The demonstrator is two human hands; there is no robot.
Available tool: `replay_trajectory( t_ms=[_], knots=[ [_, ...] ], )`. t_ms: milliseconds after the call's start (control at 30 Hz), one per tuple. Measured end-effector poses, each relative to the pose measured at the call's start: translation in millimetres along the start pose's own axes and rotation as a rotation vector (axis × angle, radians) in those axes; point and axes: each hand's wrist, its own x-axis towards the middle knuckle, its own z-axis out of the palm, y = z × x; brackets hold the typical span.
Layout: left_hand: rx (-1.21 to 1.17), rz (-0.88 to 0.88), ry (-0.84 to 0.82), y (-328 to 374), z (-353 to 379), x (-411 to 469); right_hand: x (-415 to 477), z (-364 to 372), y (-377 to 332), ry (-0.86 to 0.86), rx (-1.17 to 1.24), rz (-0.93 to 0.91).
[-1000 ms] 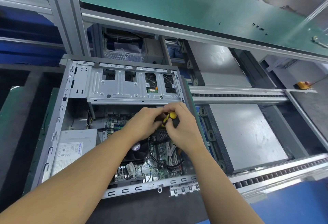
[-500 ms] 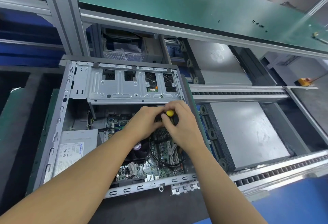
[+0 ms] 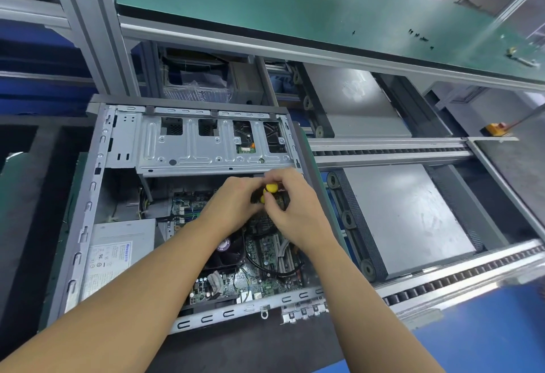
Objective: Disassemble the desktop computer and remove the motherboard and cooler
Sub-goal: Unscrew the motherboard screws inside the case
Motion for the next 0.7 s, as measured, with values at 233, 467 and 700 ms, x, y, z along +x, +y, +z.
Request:
replay_trajectory(
  t_ms=[233, 467, 700],
  knots=[
    [-0.016, 0.006, -0.049, 0.4, 0.3, 0.0, 1.8, 1.5, 0.5, 0.051, -0.1, 0.008],
    [0.006, -0.052, -0.016, -0.4, 0.1, 2.0, 0.0, -1.1, -1.8, 0.0, -0.078, 0.003],
    [0.131, -0.195, -0.144, -7.0, -4.0, 0.9, 2.7, 1.1, 1.0, -0.028, -0.203, 0.06]
  ],
)
